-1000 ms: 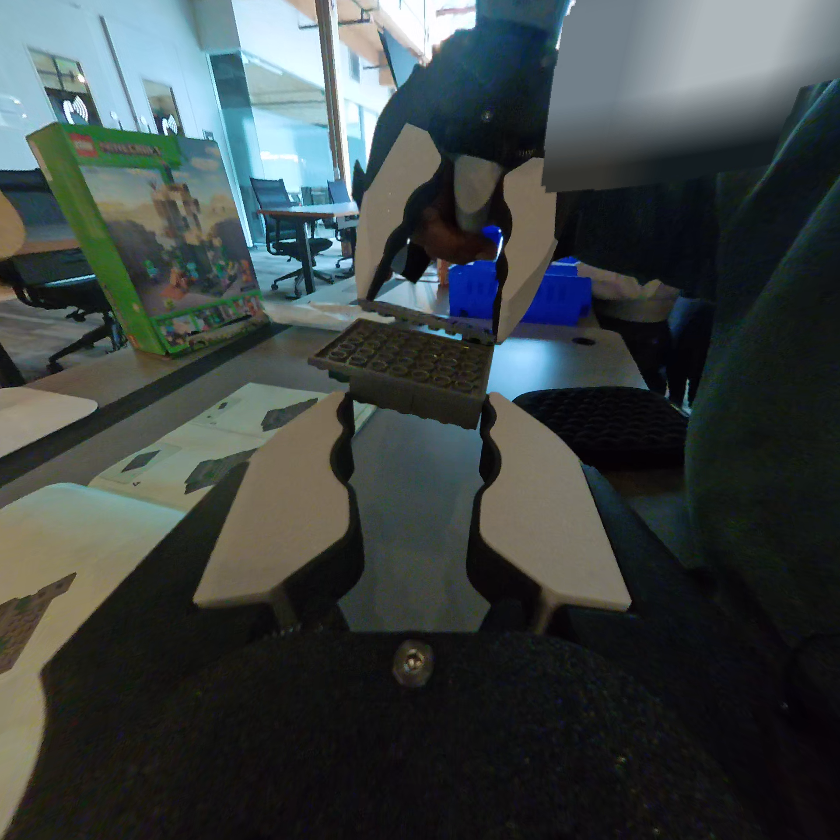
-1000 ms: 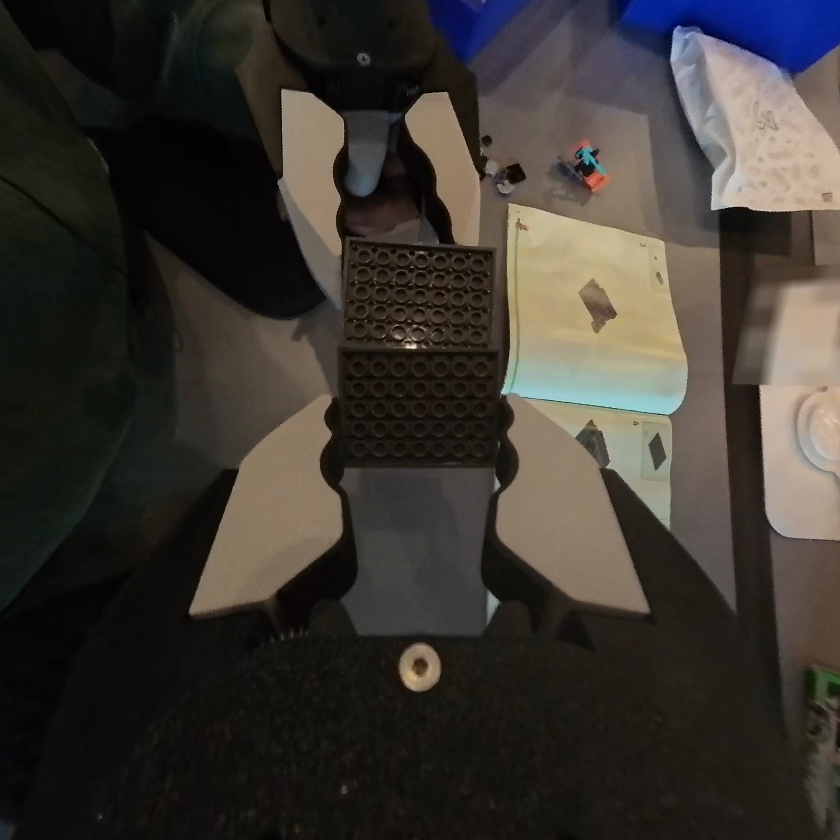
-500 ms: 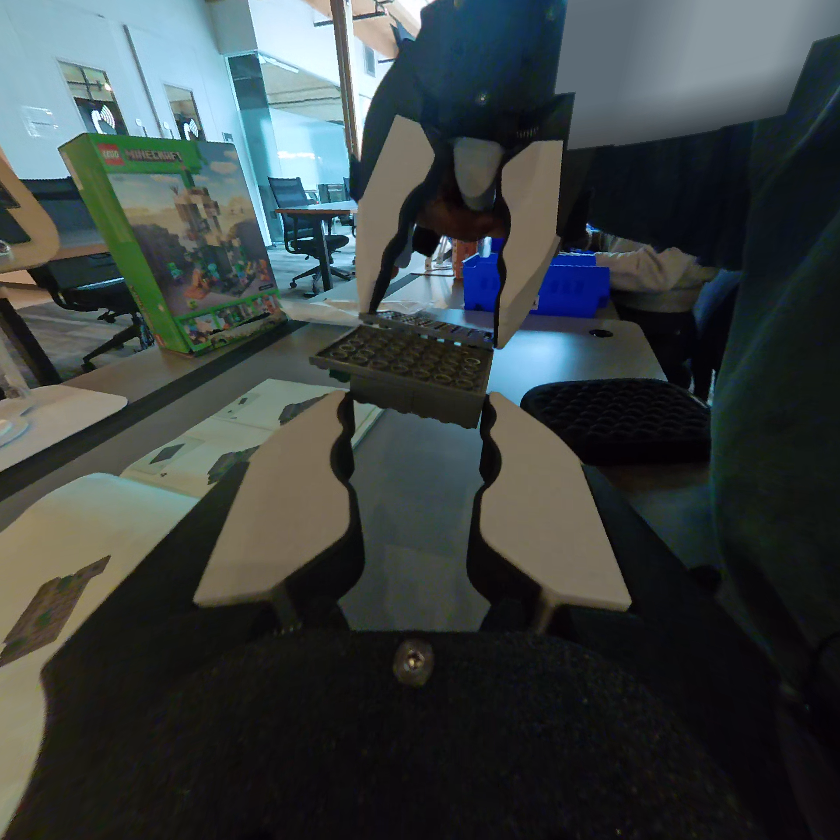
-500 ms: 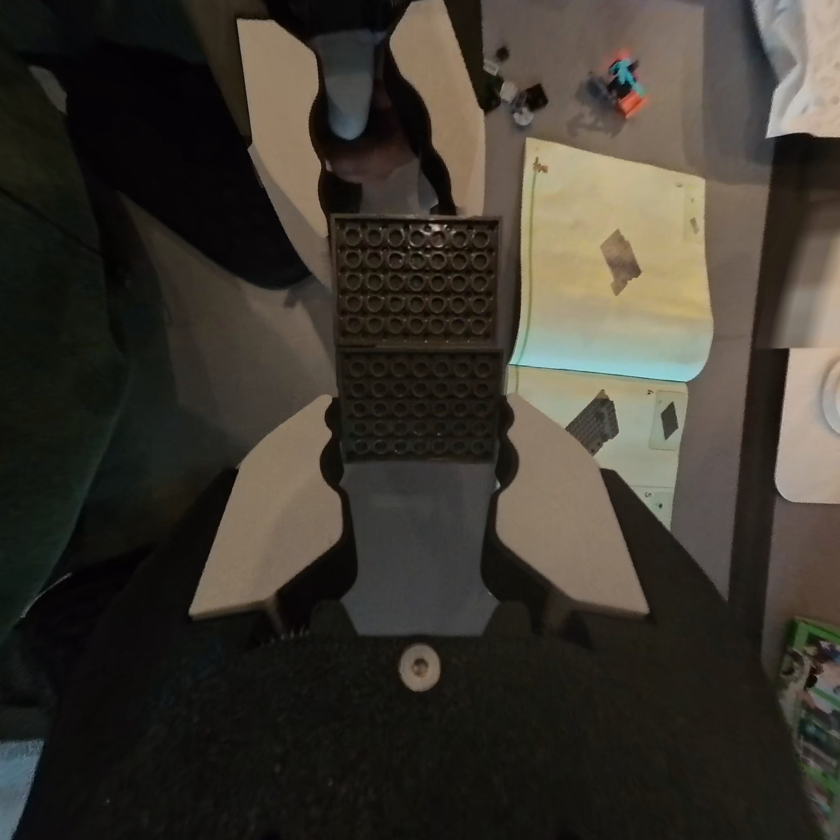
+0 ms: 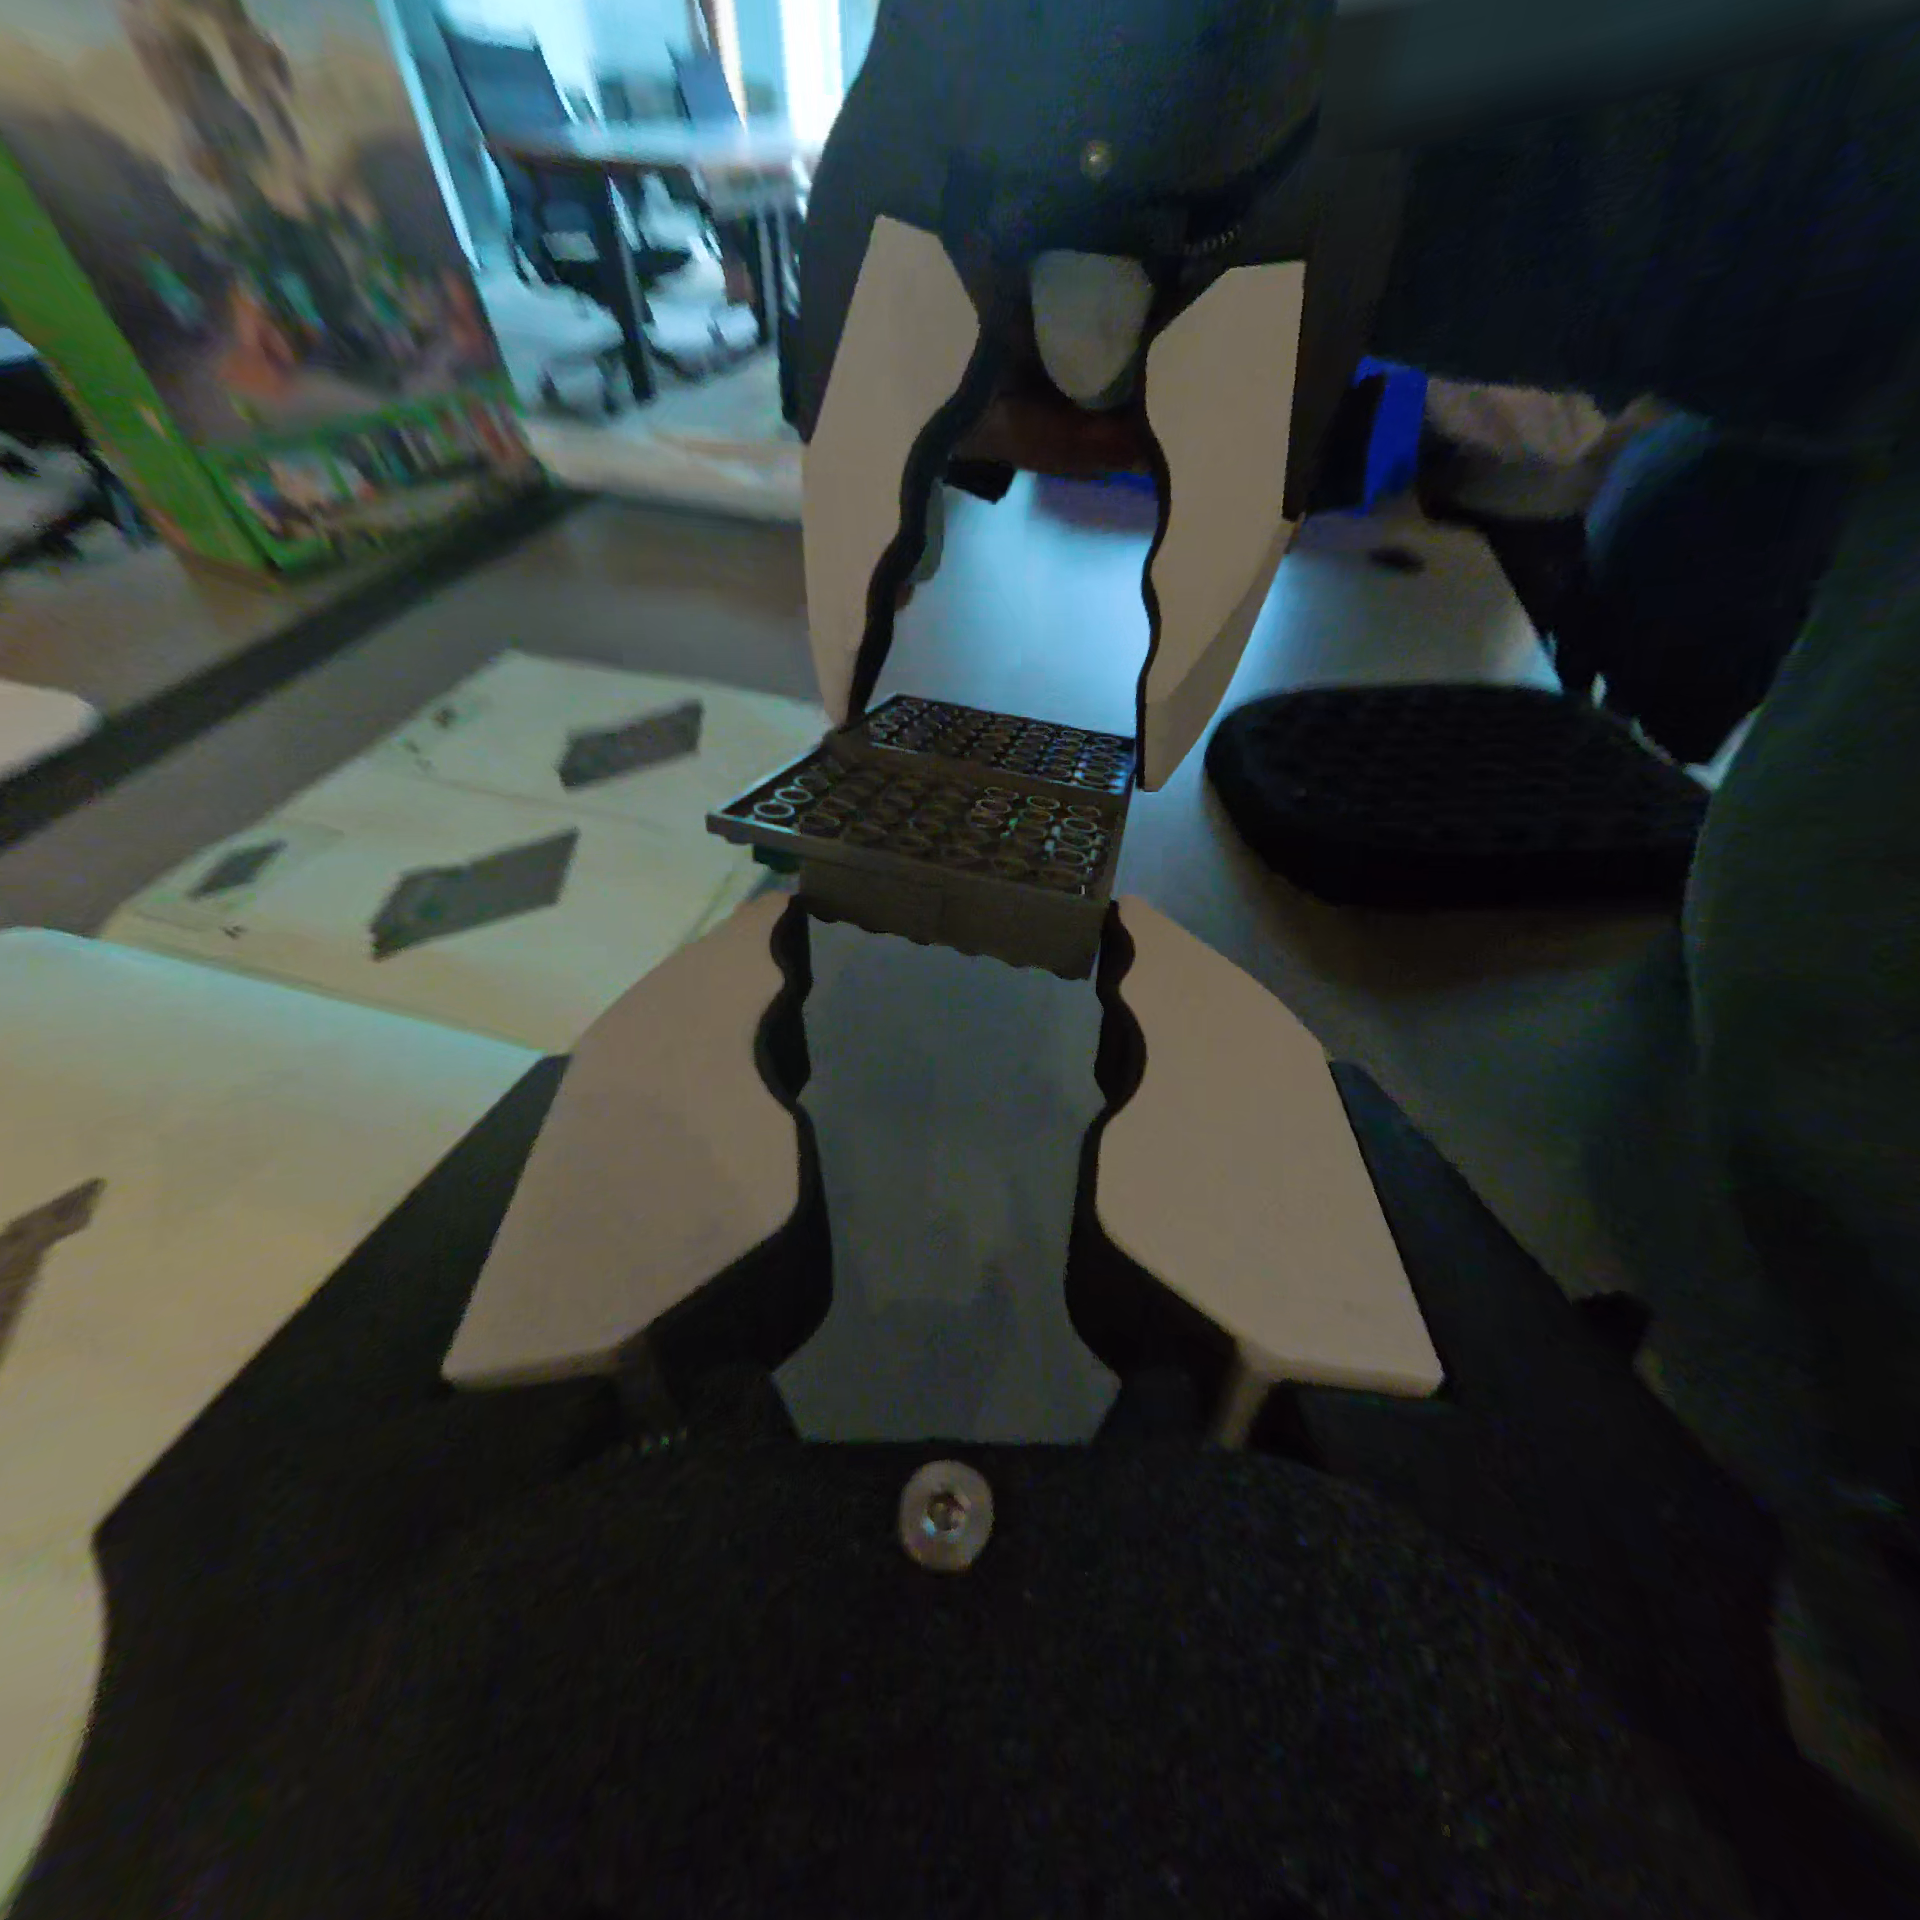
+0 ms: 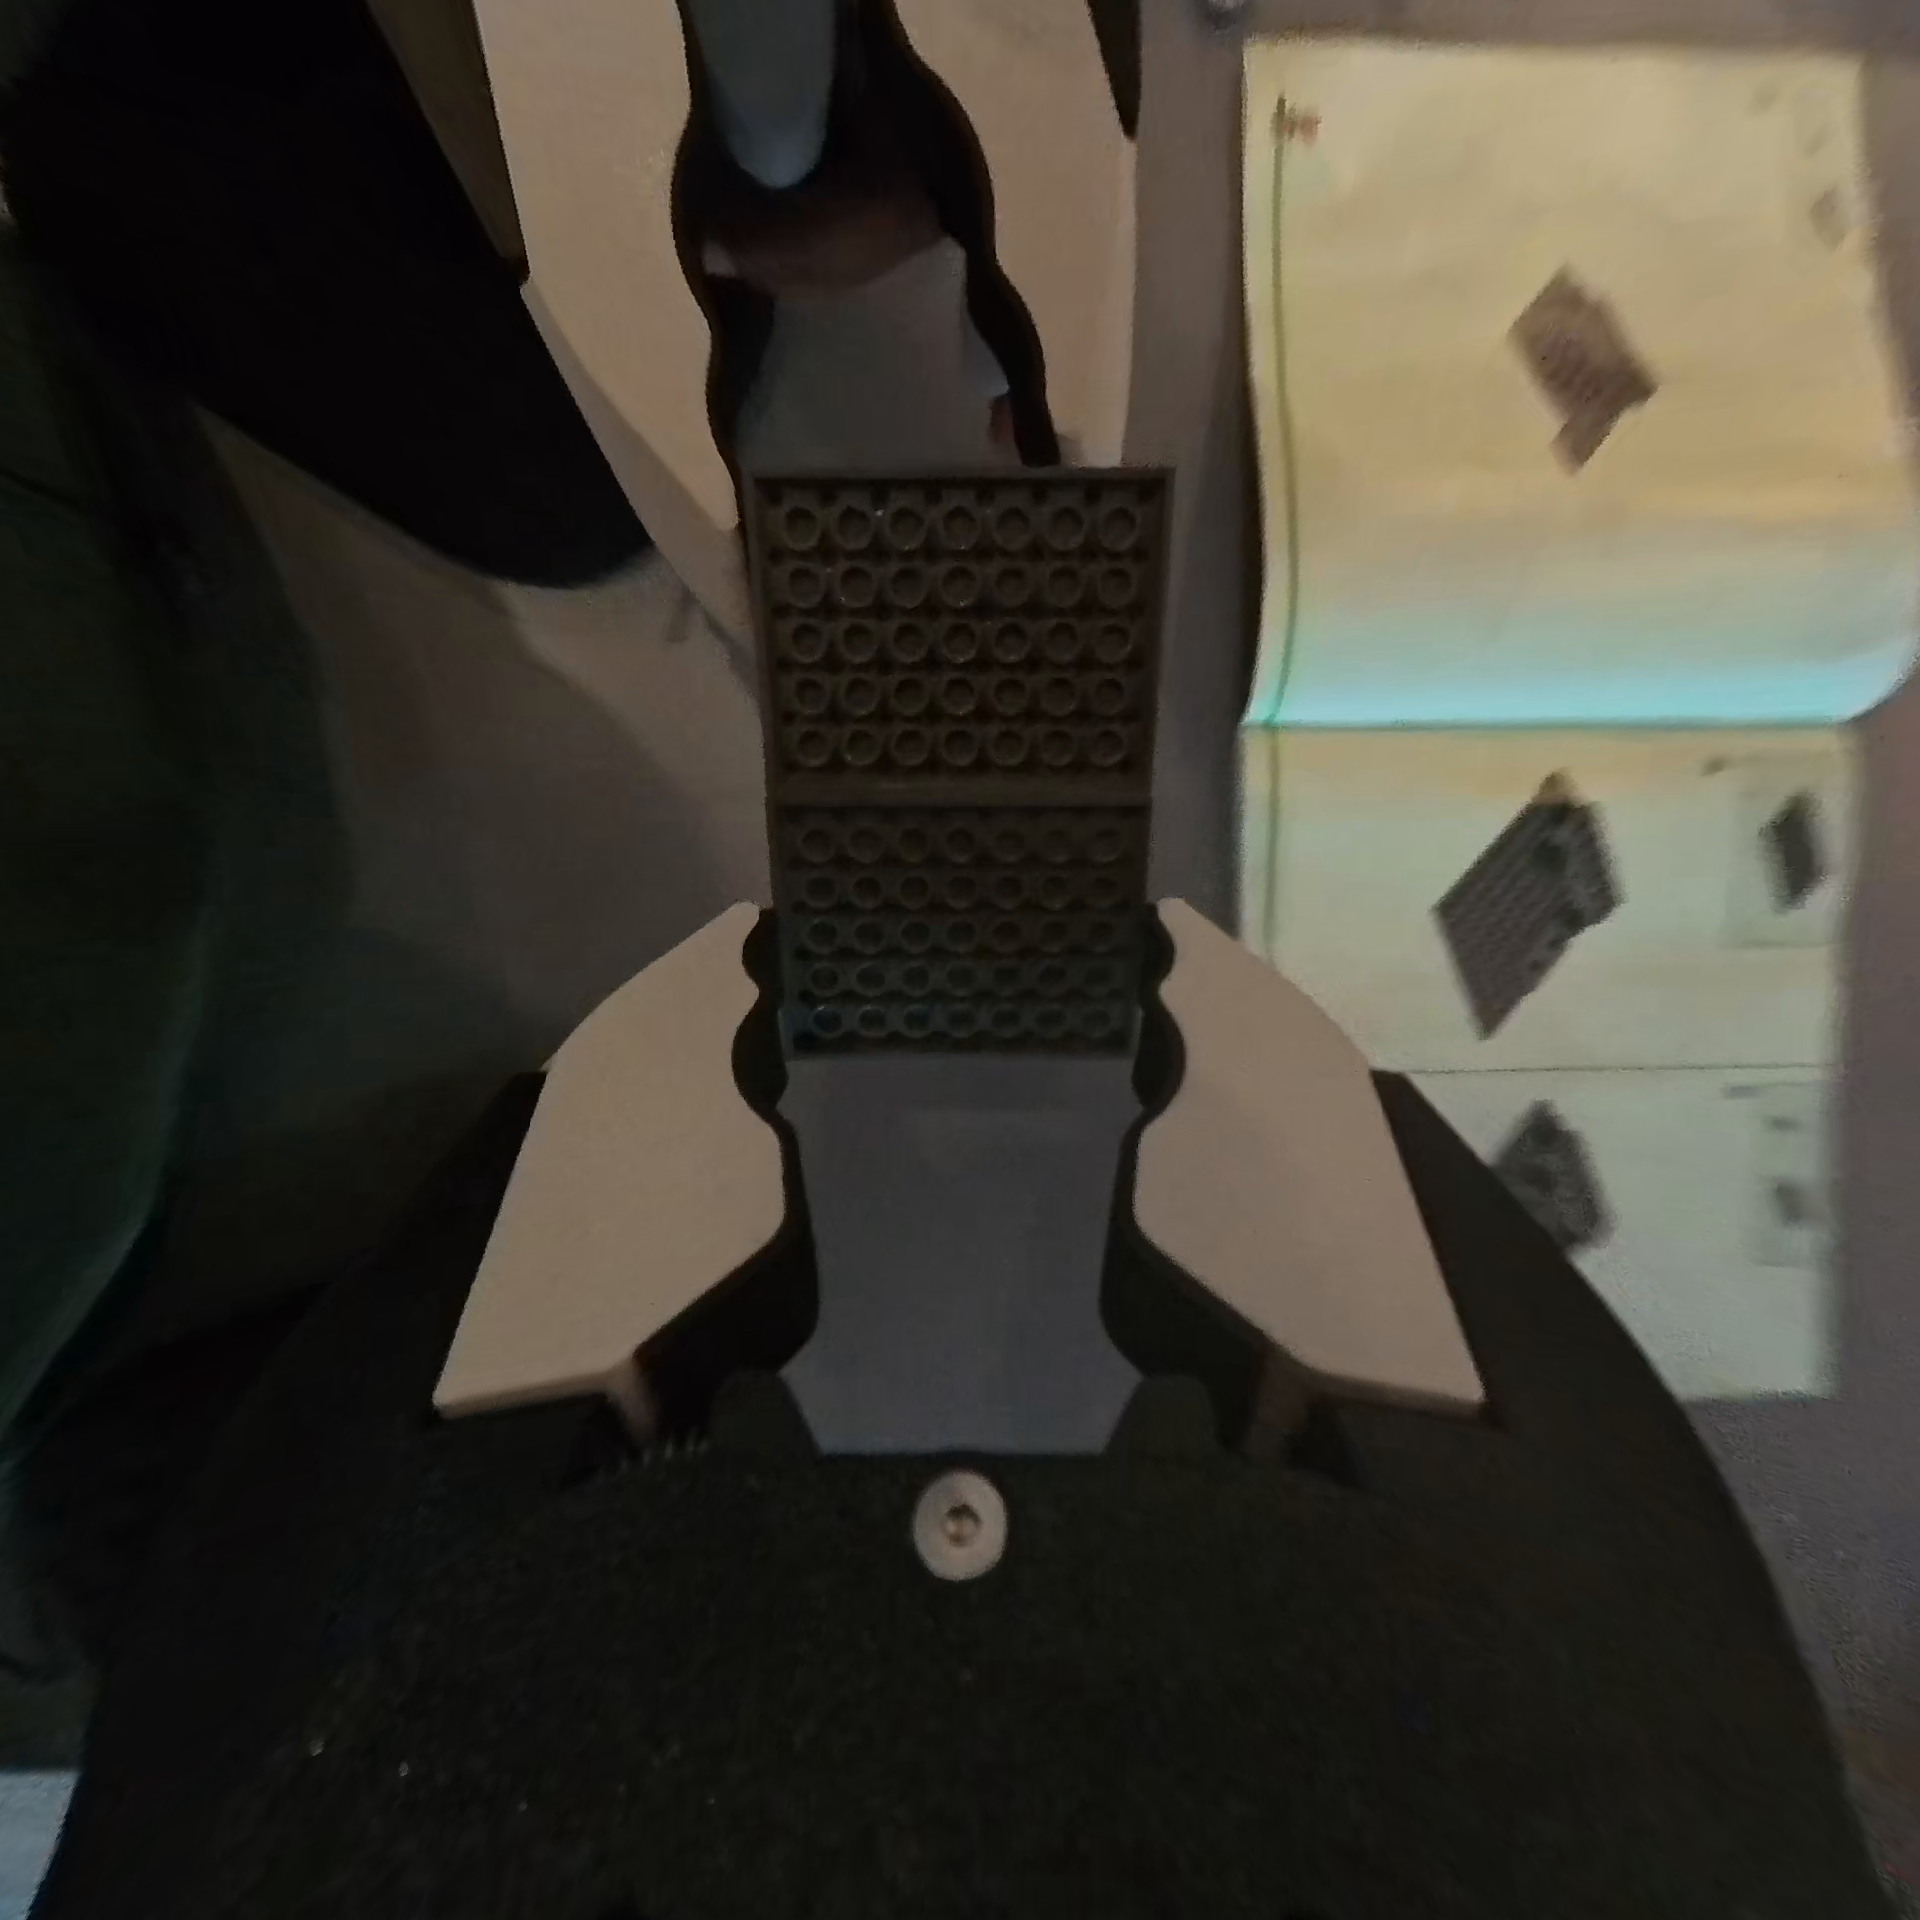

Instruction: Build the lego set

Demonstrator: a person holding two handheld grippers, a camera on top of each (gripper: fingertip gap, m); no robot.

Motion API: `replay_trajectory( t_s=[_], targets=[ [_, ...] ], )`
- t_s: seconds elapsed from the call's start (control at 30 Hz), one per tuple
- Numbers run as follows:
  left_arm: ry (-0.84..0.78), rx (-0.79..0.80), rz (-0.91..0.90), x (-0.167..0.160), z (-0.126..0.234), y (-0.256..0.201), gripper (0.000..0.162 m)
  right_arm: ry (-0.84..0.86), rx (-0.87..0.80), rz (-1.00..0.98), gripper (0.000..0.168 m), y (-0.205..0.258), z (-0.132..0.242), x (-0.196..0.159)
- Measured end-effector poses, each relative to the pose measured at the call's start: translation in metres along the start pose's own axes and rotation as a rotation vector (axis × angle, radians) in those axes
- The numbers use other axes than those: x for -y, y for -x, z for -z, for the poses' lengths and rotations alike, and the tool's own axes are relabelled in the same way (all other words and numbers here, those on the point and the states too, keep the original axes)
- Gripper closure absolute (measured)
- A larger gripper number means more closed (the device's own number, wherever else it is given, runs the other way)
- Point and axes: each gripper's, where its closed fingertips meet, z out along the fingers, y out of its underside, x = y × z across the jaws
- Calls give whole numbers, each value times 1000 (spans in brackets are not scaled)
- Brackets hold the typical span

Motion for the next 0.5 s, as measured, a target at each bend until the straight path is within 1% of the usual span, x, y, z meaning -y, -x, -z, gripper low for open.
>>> replay_trajectory(
  t_s=[0.07,0.2,0.5],
  targets=[
    [59,-26,13,-12,-9,3,109,-33,34,-45,102,-1,-12,-13],
    [174,-59,15,-34,-21,7,108,-67,61,-76,102,-2,-31,-34],
    [298,-88,42,-54,-26,9,108,-87,65,-85,102,-6,-46,-44]
  ],
)
